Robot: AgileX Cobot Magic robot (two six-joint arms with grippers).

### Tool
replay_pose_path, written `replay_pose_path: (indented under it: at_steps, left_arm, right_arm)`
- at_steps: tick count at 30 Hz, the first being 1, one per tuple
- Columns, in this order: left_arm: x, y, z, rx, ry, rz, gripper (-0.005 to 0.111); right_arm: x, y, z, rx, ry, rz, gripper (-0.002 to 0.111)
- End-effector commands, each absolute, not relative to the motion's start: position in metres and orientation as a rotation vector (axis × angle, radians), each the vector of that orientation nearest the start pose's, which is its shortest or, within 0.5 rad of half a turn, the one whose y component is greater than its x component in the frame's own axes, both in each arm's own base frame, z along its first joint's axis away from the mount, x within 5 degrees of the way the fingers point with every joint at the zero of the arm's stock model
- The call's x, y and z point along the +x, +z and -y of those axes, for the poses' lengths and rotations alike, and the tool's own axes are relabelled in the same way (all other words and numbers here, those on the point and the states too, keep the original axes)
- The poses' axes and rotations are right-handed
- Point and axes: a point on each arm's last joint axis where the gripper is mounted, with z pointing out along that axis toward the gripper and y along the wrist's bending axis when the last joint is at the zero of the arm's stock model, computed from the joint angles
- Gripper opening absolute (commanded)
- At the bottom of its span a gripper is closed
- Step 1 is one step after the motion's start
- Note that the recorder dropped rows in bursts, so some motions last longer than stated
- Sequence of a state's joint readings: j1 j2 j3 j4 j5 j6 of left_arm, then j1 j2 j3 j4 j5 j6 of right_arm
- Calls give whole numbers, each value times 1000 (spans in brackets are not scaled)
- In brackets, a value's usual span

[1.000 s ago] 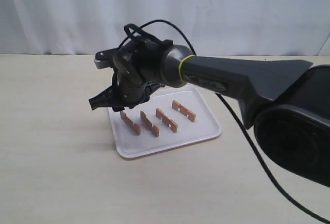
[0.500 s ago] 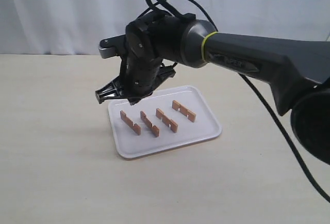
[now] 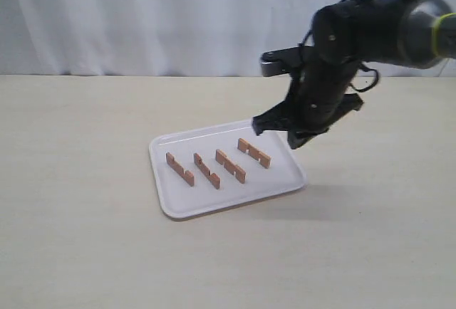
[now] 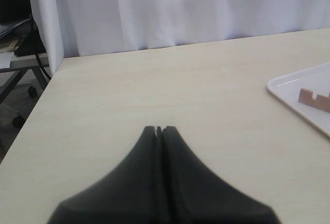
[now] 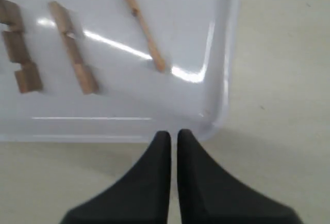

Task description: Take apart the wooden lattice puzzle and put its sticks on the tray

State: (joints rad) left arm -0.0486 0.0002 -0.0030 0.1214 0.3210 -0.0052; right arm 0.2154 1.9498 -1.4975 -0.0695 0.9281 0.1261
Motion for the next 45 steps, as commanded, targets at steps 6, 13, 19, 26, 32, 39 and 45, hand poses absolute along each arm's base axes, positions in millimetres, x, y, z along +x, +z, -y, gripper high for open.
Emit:
replay_pose_path:
  at_steps: [6, 13, 19, 26, 32, 39, 45]
  left_arm:
    - [54, 186, 0, 114, 65, -1785, 0]
    - [54, 186, 0, 114, 65, -1785, 0]
    - [54, 186, 0, 114, 65, -1785, 0]
    - [54, 186, 0, 114, 65, -1785, 0]
    - [54, 186, 0, 114, 65, -1785, 0]
    - [54, 186, 0, 114, 65, -1785, 0]
    - [54, 186, 0, 114, 65, -1782, 0]
  right_arm:
    - [322, 239, 17, 177, 6, -2774, 4]
    - [257, 256, 34, 256, -35, -2657, 4]
    - [197, 261, 27, 178, -70, -2446, 4]
    - [115, 286, 14, 197, -26, -1925, 4]
    - [56, 298, 0, 118, 101, -1597, 4]
    - [22, 305, -4, 8, 186, -1447, 4]
    - [17, 315, -5, 20, 235, -1406, 4]
